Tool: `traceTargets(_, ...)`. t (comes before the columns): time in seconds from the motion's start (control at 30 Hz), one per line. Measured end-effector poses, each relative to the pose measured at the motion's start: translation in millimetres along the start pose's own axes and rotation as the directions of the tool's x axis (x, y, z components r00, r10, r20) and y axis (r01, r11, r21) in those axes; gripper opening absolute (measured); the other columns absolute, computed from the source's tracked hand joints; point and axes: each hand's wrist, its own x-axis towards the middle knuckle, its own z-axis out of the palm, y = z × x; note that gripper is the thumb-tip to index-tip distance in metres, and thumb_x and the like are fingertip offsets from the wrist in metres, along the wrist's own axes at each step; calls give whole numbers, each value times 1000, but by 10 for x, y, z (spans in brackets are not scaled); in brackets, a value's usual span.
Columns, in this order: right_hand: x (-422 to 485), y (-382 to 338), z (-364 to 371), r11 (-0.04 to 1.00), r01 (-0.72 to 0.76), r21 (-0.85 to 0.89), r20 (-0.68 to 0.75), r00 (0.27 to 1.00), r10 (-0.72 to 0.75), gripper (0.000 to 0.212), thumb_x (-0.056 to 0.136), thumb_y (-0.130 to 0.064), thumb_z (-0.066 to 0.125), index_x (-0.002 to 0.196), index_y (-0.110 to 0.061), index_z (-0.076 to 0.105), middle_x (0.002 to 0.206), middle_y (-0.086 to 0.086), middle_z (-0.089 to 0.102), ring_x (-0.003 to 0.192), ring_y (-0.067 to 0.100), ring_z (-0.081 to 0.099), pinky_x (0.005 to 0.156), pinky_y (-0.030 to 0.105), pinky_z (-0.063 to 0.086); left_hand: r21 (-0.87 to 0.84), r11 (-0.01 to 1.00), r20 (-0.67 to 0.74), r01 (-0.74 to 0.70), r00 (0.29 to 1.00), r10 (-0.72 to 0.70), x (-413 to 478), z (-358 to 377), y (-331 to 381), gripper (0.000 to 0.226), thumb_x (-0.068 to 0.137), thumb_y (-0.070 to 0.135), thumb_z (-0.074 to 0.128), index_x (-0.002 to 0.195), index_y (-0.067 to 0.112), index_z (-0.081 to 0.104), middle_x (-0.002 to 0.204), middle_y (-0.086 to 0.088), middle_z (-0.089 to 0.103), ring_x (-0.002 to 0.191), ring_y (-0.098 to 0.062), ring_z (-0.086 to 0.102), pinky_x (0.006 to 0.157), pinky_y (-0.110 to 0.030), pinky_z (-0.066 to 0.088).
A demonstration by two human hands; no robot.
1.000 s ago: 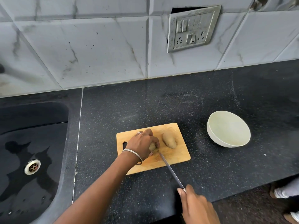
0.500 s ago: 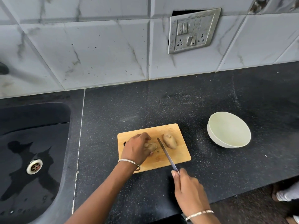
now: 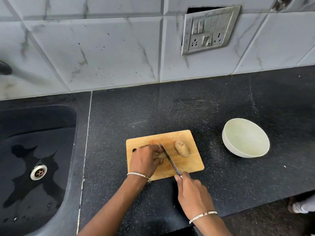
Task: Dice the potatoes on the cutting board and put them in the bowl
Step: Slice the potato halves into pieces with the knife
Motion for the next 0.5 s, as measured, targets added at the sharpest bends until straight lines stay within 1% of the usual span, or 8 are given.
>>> traceTargets(0.13,108,-129,20,999,-27,-41,10,1000,28,35,103,-44,22,115,-19,44,102,7,65,96,33,64,63,37,38,-24,999,29,38,999,-38,19,9,-20,25,77,33,75,101,34,69,97,12,71,92,-14,63,73,-27,42)
traceTargets(0.23,183,-193,68,998,-53,-34,23,998,54,35,104,-42,23,116,-18,44,106,9,65,101,35,63,65,37,37,-28,998,28,50,998,-49,23,6,-25,26,77,34,75,102,34,70,95,12,72,89,-14,63,70,-26,40)
traceTargets(0.33,200,-193,96,997,-70,-24,26,997,70,34,103,-43,24,117,-18,44,107,9,65,101,35,63,64,37,37,-26,998,20,51,999,-50,13,-3,-15,26,78,34,75,103,35,69,93,13,71,87,-13,63,66,-25,35)
traceTargets(0.5,159,-163,129,997,-79,-21,29,996,80,37,103,-44,25,119,-19,46,107,8,65,102,34,63,64,36,37,-28,998,17,53,998,-53,6,-1,-13,25,76,34,76,101,35,70,90,11,71,86,-14,63,66,-26,37)
